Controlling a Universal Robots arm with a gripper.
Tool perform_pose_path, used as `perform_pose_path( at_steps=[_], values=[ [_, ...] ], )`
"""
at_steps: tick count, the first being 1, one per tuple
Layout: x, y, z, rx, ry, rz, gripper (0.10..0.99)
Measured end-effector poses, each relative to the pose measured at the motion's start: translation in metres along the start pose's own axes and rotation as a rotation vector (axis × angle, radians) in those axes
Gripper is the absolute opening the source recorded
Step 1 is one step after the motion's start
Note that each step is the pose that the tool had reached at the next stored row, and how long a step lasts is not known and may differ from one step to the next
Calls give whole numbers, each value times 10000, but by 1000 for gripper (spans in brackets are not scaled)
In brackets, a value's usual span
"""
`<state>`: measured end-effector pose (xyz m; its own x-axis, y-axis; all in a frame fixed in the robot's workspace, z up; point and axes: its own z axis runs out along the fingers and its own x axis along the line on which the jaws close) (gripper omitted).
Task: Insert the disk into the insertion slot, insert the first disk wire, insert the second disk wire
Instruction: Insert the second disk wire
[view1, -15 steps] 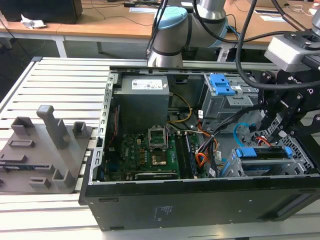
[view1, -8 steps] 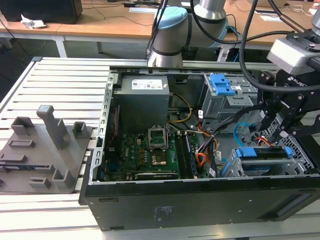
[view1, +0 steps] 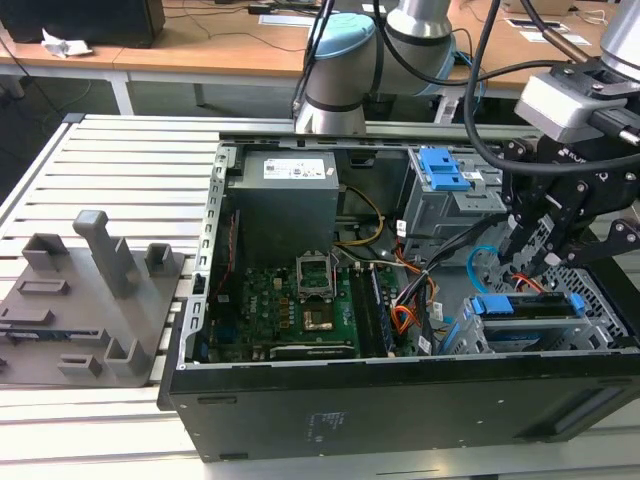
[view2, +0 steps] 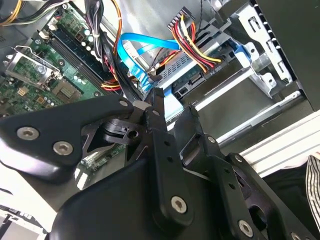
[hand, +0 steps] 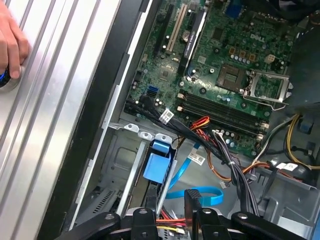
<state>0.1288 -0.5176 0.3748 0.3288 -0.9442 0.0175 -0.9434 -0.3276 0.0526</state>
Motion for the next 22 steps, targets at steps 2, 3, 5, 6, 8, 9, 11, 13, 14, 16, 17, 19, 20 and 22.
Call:
perform_pose_path(
  at_steps=[2, 3, 5, 6, 8, 9, 11, 13, 14, 16, 17, 19, 20, 22],
  values=[
    [0, -1, 13, 0, 0, -1, 361],
    [0, -1, 24, 0, -1, -2, 361],
    [-1, -3, 53, 0, 0, -11, 361],
    [-3, -3, 55, 0, 0, -14, 361],
    [-41, -11, 52, -11, 46, -11, 361],
    [-59, -10, 40, -13, 76, -11, 361],
    [-63, 0, 6, -2, 80, -10, 361],
    [-82, 12, -1, 3, 80, -11, 361],
    [-111, 9, 0, 3, 80, -10, 361],
    [-162, -2, 12, 3, 79, -12, 361],
    [-168, -2, 33, 3, 81, -17, 361],
    [-185, -11, 97, -3, 101, -41, 361],
    [-193, -14, 121, -3, 102, -50, 361],
    [-193, -16, 154, -3, 105, -66, 361]
  ],
)
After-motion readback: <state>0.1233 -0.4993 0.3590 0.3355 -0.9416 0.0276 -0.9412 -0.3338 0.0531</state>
